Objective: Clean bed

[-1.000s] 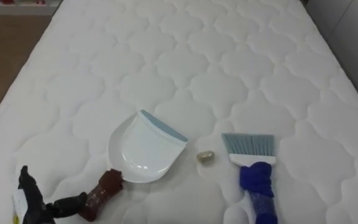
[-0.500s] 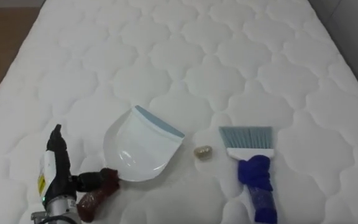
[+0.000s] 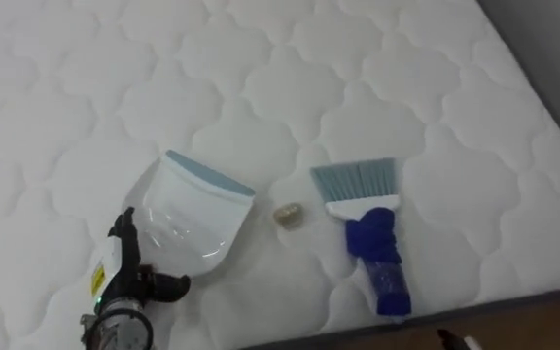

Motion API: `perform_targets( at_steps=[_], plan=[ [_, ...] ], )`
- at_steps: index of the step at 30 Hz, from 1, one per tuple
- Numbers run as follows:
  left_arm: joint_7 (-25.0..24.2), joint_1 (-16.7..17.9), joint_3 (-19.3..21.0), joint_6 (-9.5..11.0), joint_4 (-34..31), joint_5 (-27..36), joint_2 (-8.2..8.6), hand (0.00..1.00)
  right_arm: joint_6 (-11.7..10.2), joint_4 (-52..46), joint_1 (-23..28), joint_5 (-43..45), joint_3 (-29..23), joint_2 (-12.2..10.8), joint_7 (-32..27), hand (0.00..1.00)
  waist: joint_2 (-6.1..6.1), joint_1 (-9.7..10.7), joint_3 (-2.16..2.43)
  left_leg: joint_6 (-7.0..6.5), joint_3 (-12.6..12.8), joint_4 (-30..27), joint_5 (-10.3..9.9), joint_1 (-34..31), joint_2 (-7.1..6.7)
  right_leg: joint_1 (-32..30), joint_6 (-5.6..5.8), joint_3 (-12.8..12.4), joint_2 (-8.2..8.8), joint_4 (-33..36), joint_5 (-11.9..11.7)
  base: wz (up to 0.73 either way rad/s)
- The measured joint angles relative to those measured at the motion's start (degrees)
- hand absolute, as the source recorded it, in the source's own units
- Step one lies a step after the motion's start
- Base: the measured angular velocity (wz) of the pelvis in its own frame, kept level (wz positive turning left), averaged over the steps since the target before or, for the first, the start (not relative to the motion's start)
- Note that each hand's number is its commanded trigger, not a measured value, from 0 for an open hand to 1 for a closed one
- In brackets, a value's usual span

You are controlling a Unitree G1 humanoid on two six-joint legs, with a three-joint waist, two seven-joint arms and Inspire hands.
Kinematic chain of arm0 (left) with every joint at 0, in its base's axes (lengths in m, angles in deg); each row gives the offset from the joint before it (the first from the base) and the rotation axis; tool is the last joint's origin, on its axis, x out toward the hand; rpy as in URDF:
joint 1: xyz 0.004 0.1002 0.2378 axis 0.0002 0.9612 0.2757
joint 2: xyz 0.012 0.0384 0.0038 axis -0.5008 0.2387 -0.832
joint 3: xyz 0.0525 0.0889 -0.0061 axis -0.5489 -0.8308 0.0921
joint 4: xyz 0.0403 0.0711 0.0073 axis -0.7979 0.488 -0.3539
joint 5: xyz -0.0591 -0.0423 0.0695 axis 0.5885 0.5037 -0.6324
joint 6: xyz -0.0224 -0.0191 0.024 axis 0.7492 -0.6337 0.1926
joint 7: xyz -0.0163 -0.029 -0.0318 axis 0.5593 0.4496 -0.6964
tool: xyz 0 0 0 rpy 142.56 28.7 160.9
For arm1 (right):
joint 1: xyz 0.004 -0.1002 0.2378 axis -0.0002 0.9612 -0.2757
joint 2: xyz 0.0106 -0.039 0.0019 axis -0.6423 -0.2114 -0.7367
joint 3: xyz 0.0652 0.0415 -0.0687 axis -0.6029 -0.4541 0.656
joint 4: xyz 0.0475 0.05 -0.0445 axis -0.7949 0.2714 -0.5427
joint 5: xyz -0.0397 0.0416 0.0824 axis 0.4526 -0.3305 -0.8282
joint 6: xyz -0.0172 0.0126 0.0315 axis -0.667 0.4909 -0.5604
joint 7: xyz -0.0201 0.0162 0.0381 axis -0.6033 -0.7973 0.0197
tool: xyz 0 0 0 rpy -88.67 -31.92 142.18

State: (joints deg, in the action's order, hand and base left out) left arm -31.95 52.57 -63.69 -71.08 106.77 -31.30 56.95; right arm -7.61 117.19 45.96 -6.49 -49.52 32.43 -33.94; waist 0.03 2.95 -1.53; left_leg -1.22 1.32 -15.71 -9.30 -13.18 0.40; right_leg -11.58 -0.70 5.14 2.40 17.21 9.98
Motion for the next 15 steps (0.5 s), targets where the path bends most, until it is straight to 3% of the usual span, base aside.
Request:
perform_targets(
  at_steps=[2,4,10,13,15],
  plan=[
    [1.20,0.08,0.01,-0.14,1.81,0.04,-0.04,0.00,0.05,0.17,-1.07,-1.12,1.30,0.52,-1.10,0.00,-0.24,-1.88,-0.10,-0.01,0.01,-0.91,-0.01,-1.31,-0.56,-2.65,0.34,2.07,0.41,2.40,0.26,-0.29],
    [1.81,0.01,0.19,-0.28,3.41,-0.02,-0.04,0.00,0.98,0.58,-2.14,-1.12,1.77,0.53,-1.84,0.00,-0.59,-2.02,-0.22,-0.03,-0.04,-2.03,-0.02,-3.06,-0.90,-3.61,0.29,3.15,0.89,2.58,0.31,0.03],
    [1.79,-0.32,0.41,-1.36,7.14,0.40,0.09,0.00,1.96,0.51,-3.98,-2.48,3.28,0.34,-1.82,0.00,-0.84,-2.05,-0.52,-0.65,0.39,-4.65,-0.43,-6.38,-1.13,-6.40,0.06,3.63,1.44,4.85,1.43,0.08],
    [1.78,-1.61,0.41,-1.49,7.31,0.39,0.17,0.00,2.03,0.51,-5.29,-5.71,3.83,0.32,-1.06,0.00,-0.88,-2.18,-1.20,-0.72,0.43,-7.09,-0.53,-9.16,-1.12,-9.26,-0.21,3.56,1.64,7.28,1.83,0.00],
    [1.78,-2.01,0.42,-1.55,7.25,0.37,0.25,0.00,2.01,0.48,-5.53,-8.12,4.83,0.33,-0.97,0.00,-0.96,-2.24,-1.31,-0.69,0.46,-8.47,-0.62,-11.09,-1.08,-11.25,-0.36,3.55,1.75,8.89,2.18,0.00]
  ],
)
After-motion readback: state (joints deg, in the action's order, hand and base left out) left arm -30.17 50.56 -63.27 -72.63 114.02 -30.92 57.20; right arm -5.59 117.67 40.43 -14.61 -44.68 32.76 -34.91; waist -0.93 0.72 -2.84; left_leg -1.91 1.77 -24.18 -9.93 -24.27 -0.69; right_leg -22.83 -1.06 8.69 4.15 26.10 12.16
